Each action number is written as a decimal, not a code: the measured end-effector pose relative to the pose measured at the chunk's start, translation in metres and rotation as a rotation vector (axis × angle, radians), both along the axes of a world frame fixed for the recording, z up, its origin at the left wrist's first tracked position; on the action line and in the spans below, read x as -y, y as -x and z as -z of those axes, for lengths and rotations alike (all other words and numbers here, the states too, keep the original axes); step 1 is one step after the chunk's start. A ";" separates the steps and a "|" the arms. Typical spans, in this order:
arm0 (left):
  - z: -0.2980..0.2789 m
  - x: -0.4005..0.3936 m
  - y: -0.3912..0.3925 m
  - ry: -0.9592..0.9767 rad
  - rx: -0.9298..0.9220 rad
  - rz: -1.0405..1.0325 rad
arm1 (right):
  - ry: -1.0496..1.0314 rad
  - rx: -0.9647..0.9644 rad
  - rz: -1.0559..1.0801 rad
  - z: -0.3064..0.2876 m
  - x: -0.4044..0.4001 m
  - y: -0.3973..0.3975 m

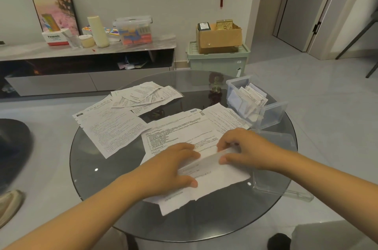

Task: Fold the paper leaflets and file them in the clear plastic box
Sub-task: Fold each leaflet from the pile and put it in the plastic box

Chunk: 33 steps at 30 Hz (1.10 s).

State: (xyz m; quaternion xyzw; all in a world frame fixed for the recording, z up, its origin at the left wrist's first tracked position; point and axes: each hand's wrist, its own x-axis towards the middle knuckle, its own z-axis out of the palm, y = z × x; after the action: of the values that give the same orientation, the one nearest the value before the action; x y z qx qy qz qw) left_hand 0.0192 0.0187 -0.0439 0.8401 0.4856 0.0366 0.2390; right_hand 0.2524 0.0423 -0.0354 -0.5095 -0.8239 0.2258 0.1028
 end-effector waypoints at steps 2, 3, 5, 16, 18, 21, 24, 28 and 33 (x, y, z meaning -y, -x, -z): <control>-0.007 0.000 0.003 -0.020 0.013 -0.025 | 0.038 -0.076 0.063 -0.003 -0.001 0.003; -0.011 0.000 0.005 -0.015 0.042 -0.057 | 0.067 -0.107 0.085 -0.006 -0.002 0.003; -0.018 -0.001 0.009 0.015 0.128 -0.139 | 0.116 -0.154 0.115 -0.012 -0.003 0.004; -0.021 -0.004 0.022 -0.317 -0.039 0.009 | 0.126 -0.312 0.326 -0.004 -0.018 0.024; -0.016 -0.005 0.021 -0.279 -0.085 0.028 | 0.112 -0.288 0.333 -0.001 -0.021 0.026; -0.012 -0.008 0.021 -0.237 -0.060 0.008 | 0.101 -0.259 0.312 0.000 -0.023 0.027; -0.011 -0.012 0.023 -0.162 0.069 -0.039 | 0.103 -0.251 0.170 -0.009 -0.019 0.028; -0.014 -0.016 0.023 -0.026 0.231 -0.178 | 0.246 -0.127 -0.017 -0.024 -0.016 0.022; -0.021 -0.024 0.022 -0.028 0.327 -0.308 | 0.173 -0.131 0.124 -0.022 -0.026 0.016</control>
State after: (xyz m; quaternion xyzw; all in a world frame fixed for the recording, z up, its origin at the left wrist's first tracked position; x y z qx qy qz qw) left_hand -0.0027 0.0422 -0.0226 0.7419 0.5624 0.2152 0.2947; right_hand 0.2362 0.0685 -0.0132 -0.5506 -0.7598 0.3221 0.1260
